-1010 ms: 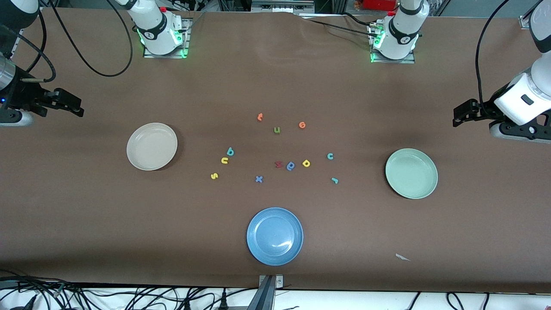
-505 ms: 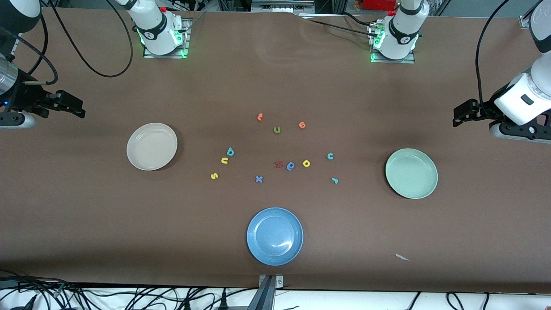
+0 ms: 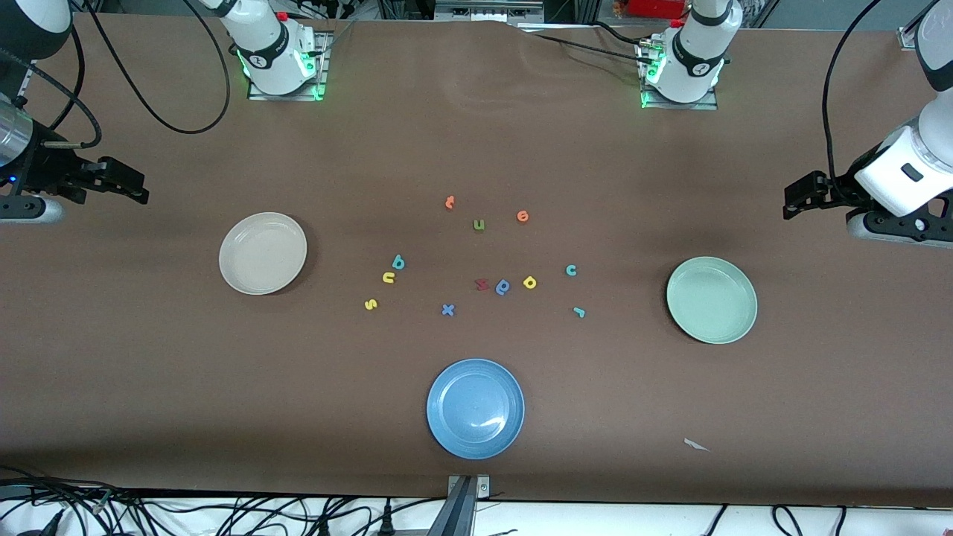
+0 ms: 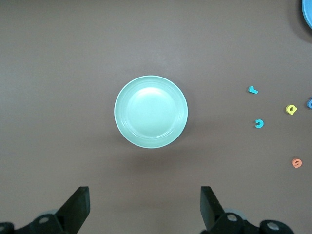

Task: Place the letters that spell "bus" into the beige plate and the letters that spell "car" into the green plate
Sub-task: 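Grasp the yellow u with the right gripper while the left gripper reaches letters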

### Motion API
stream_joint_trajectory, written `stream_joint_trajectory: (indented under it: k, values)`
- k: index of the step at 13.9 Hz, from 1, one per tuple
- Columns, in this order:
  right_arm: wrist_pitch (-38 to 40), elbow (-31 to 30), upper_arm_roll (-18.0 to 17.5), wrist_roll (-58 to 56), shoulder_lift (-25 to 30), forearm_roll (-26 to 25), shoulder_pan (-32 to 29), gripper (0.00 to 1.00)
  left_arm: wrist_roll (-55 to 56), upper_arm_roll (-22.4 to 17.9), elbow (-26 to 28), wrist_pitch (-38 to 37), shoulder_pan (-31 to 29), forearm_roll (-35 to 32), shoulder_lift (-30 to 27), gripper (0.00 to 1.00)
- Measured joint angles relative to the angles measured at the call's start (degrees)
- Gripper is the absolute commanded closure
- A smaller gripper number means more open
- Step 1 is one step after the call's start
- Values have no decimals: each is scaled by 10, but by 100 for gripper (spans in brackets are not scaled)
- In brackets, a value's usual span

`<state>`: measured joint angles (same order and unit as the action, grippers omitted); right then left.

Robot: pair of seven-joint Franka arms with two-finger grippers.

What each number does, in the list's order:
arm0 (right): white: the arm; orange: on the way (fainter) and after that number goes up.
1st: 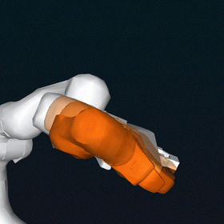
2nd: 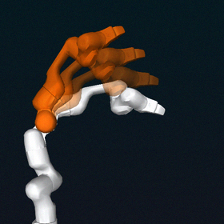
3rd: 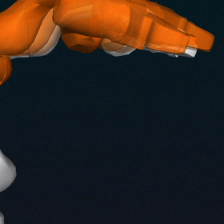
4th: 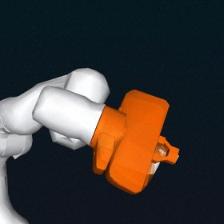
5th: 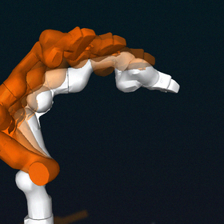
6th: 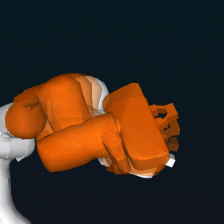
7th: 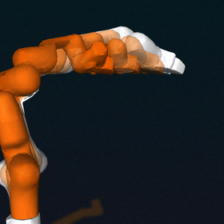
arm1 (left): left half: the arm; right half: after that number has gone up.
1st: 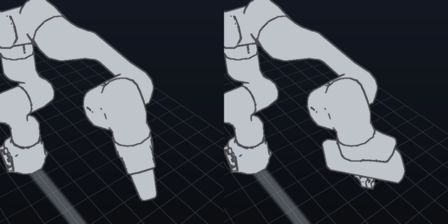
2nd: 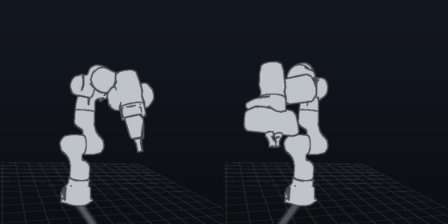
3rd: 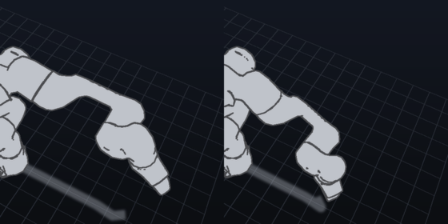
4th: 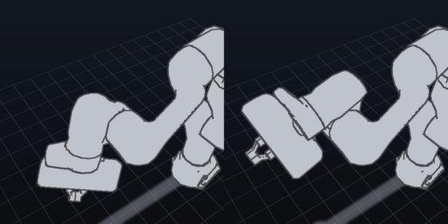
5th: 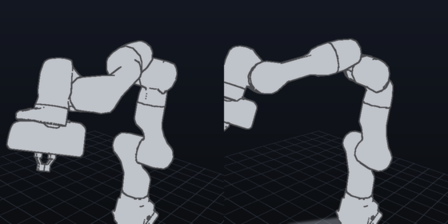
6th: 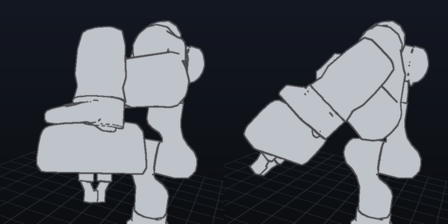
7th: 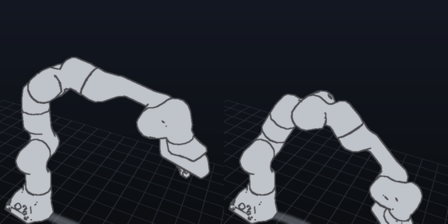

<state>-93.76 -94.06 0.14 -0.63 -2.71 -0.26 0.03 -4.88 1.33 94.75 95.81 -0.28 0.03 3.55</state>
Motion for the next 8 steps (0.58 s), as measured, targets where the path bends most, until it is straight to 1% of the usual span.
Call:
stream_joint_trajectory:
  k: [2, 5, 6, 8]
  values:
    - [13, -1, 0, 0, -14, 0, 0, 0, 0, 0, 0, 0, 0, 0, 0, 0]
    - [29, -1, 0, 2, -53, 0, 2, 0, 0, 1, 0, -1, 0, 0, 0, 0]
    - [25, -1, -1, 11, -64, 0, 8, 0, 0, 3, 0, -1, 1, 0, 1, 0]
    - [11, 0, -1, 63, -81, 0, 30, 1, 1, 6, 3, 0, 10, 0, 7, 0]
